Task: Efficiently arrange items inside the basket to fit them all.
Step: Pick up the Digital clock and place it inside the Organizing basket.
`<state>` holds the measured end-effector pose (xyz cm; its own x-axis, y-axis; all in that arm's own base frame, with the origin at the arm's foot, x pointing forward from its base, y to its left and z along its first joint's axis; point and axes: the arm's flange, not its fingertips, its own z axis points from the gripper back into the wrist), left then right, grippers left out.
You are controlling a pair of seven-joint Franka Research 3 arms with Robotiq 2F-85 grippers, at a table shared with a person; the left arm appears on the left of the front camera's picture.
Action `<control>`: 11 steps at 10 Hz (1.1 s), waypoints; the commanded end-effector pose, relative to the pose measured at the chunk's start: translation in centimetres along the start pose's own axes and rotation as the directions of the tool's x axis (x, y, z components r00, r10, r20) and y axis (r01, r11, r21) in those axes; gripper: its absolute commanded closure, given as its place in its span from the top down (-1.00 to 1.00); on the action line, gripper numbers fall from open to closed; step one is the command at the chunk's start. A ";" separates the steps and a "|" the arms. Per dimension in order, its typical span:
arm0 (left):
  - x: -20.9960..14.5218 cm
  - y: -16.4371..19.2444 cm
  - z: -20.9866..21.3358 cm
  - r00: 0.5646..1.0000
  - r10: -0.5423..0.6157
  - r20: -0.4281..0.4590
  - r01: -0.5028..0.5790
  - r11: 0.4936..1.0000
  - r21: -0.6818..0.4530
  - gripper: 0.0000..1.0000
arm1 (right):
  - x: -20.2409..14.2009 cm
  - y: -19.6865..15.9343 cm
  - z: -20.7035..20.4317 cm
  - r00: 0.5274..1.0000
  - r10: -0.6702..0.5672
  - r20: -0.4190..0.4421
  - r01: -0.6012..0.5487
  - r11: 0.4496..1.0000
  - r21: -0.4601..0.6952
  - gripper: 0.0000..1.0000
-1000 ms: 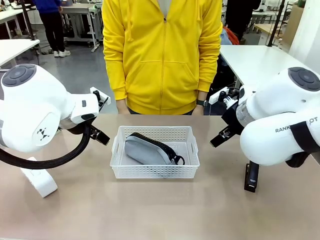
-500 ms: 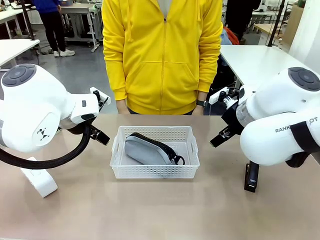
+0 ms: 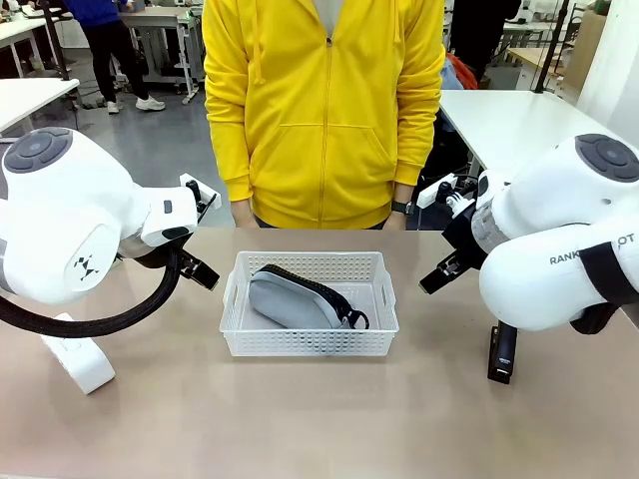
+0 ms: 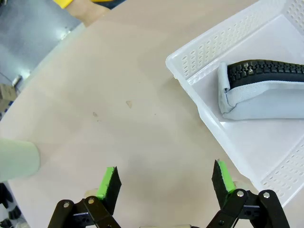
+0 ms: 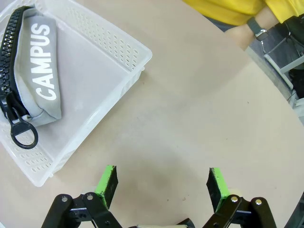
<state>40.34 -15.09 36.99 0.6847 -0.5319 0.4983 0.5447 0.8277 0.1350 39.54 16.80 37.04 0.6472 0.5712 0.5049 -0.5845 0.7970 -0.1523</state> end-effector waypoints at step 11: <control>-16.6 13.0 18.0 0.587 0.789 0.180 -0.397 0.474 -0.786 1.00 | -12.5 -13.1 19.1 0.583 -0.812 0.022 0.546 0.412 0.729 1.00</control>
<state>32.89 8.39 50.48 0.7916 0.3018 0.5313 0.3643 0.4650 -0.8069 33.37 -3.10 53.54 0.8811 -0.2298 0.4134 -0.2465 0.5228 0.8160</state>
